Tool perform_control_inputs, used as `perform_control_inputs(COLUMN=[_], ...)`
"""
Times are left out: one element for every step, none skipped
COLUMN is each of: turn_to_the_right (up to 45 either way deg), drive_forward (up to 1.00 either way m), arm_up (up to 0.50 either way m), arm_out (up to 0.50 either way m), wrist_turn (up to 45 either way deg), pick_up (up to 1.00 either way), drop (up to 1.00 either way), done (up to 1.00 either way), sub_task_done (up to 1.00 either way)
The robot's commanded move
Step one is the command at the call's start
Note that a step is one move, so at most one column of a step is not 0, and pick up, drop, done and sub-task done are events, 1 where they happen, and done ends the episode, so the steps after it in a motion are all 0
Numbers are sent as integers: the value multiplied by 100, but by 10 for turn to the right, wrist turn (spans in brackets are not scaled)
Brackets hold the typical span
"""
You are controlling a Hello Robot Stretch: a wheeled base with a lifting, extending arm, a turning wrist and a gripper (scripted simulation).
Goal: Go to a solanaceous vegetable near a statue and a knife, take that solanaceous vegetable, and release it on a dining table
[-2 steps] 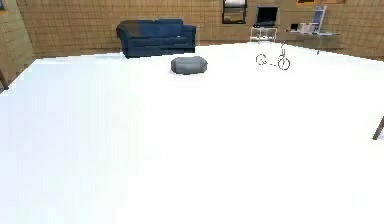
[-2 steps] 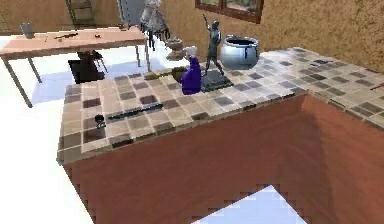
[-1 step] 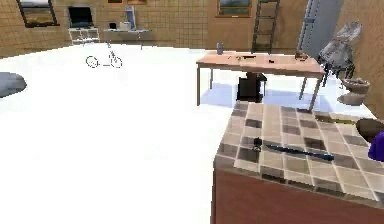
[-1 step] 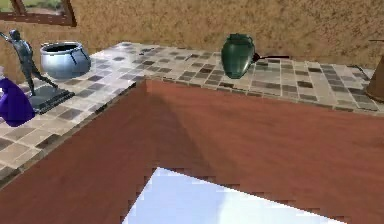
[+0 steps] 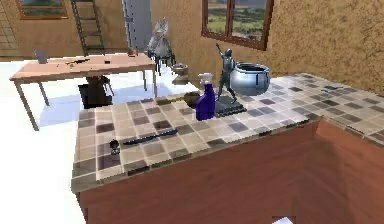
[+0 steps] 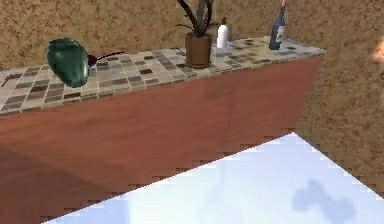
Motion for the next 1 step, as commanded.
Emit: perform_control_inputs(turn_to_the_right=[240], drive_forward=[0], arm_up=[0], arm_out=[0], wrist_turn=[0], pick_up=[0], drop=[0], done=[0], sub_task_done=[0])
